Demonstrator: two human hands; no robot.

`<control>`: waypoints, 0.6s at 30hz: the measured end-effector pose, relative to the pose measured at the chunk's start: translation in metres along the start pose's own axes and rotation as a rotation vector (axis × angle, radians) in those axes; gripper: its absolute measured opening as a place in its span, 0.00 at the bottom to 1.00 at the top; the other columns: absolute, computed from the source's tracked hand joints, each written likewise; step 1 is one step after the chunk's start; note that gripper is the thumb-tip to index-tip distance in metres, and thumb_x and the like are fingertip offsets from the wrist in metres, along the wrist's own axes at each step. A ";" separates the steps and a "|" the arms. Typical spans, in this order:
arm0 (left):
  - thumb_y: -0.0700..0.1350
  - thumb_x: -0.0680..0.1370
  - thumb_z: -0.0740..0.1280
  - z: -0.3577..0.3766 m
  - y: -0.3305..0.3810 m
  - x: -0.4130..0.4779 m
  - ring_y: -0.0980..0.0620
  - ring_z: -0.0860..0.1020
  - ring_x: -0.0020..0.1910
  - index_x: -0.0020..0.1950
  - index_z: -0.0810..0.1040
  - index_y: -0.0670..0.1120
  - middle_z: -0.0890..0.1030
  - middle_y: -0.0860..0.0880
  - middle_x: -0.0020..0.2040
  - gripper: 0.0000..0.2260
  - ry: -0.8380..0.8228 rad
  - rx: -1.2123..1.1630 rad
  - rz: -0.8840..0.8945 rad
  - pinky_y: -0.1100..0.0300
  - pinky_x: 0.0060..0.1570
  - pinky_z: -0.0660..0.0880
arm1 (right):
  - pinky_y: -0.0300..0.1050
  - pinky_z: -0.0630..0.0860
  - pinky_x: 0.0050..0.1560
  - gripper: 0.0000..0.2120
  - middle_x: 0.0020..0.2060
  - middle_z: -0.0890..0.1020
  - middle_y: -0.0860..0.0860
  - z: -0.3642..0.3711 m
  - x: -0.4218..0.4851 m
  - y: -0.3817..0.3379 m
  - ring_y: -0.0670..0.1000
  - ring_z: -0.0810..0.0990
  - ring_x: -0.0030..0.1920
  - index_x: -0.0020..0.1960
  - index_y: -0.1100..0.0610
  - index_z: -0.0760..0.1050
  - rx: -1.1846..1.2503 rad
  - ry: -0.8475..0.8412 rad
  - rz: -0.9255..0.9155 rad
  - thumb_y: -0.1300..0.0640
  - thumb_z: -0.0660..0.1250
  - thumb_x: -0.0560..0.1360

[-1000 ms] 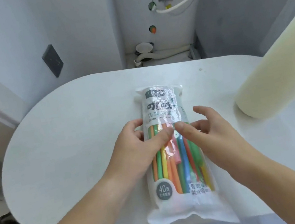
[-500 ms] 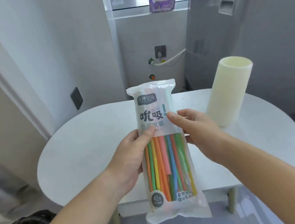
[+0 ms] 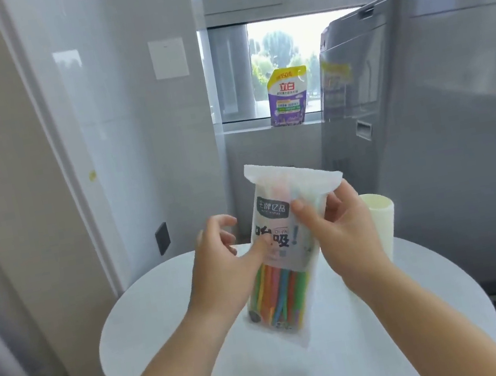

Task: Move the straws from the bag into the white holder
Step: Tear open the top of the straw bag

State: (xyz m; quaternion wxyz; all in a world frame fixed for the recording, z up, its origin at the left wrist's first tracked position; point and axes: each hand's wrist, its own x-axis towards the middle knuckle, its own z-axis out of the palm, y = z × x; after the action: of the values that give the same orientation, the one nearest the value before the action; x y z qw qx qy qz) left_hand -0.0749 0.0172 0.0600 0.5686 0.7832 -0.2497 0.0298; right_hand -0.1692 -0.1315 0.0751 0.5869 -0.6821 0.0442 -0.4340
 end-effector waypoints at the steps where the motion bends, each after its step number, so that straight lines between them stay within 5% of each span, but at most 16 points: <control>1: 0.64 0.68 0.76 0.000 0.008 0.002 0.64 0.77 0.43 0.56 0.72 0.61 0.78 0.54 0.48 0.22 0.007 -0.031 0.022 0.64 0.41 0.72 | 0.40 0.82 0.45 0.11 0.48 0.87 0.46 0.001 -0.003 0.001 0.46 0.86 0.50 0.54 0.44 0.78 -0.020 -0.002 -0.034 0.58 0.73 0.76; 5: 0.68 0.67 0.73 0.000 0.033 0.007 0.55 0.86 0.42 0.55 0.79 0.53 0.87 0.48 0.47 0.24 -0.176 -0.442 -0.201 0.50 0.47 0.85 | 0.32 0.75 0.36 0.12 0.37 0.81 0.42 0.001 -0.010 0.013 0.42 0.80 0.37 0.48 0.48 0.74 -0.093 -0.071 -0.036 0.62 0.74 0.76; 7: 0.63 0.73 0.73 0.001 0.034 0.007 0.55 0.87 0.44 0.55 0.80 0.50 0.87 0.49 0.46 0.20 -0.195 -0.518 -0.239 0.51 0.45 0.86 | 0.34 0.76 0.39 0.12 0.41 0.83 0.45 -0.001 -0.013 0.016 0.43 0.83 0.41 0.50 0.48 0.73 -0.052 -0.174 0.008 0.60 0.74 0.75; 11: 0.55 0.76 0.75 0.003 0.027 0.004 0.56 0.86 0.48 0.57 0.80 0.49 0.87 0.46 0.51 0.14 -0.183 -0.508 -0.238 0.52 0.46 0.86 | 0.44 0.80 0.54 0.18 0.53 0.85 0.51 -0.003 -0.015 0.011 0.51 0.84 0.57 0.61 0.47 0.77 -0.008 -0.290 0.095 0.43 0.70 0.74; 14: 0.52 0.76 0.76 0.000 0.022 0.003 0.52 0.86 0.51 0.55 0.79 0.43 0.87 0.44 0.51 0.16 -0.190 -0.550 -0.245 0.48 0.48 0.85 | 0.48 0.80 0.57 0.18 0.52 0.85 0.53 -0.002 -0.014 0.003 0.52 0.84 0.57 0.54 0.51 0.80 0.016 -0.299 0.145 0.40 0.64 0.76; 18: 0.52 0.75 0.76 -0.002 0.019 -0.004 0.51 0.87 0.48 0.51 0.75 0.35 0.86 0.46 0.42 0.21 -0.247 -0.568 -0.191 0.53 0.46 0.85 | 0.64 0.78 0.62 0.18 0.47 0.85 0.59 0.001 -0.016 -0.002 0.60 0.83 0.53 0.46 0.57 0.78 -0.036 -0.281 0.222 0.41 0.69 0.74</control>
State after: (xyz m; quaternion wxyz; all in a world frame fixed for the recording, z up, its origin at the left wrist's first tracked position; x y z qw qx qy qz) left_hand -0.0864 0.0158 0.0763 0.7301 0.6108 -0.2406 -0.1899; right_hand -0.1792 -0.1206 0.0677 0.6193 -0.7373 0.0446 -0.2662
